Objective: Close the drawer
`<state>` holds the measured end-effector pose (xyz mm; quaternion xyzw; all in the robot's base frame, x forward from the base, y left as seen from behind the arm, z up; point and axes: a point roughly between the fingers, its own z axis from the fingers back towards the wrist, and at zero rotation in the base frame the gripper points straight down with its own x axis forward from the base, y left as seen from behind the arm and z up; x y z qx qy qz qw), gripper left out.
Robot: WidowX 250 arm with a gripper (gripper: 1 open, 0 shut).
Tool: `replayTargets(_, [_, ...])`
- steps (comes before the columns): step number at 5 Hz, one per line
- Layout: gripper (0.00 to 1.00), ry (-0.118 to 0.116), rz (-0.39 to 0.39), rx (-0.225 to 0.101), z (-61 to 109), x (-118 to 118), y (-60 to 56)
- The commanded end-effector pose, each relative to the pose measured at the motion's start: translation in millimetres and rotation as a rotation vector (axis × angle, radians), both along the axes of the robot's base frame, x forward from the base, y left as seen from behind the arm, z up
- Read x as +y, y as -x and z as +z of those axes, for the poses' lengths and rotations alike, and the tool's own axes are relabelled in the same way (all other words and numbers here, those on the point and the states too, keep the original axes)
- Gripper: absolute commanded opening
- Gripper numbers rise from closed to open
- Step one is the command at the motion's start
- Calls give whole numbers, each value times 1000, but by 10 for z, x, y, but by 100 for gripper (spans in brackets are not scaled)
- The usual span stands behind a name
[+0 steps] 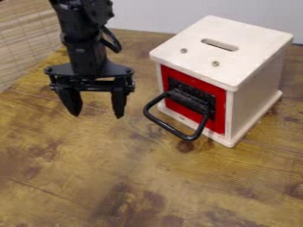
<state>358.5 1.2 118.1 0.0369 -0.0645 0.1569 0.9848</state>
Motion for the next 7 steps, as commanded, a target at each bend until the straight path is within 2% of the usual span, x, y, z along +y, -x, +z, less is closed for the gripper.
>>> replayTargets(1, [100,4,-102,-44,175,-148,-38])
replayTargets(3, [100,11,-98,-33,22,-318,-162])
replayTargets(5, [100,15,-29,-29,86,-517,-139])
replayTargets(7, [100,33,-34,-50,-114,-622,-121])
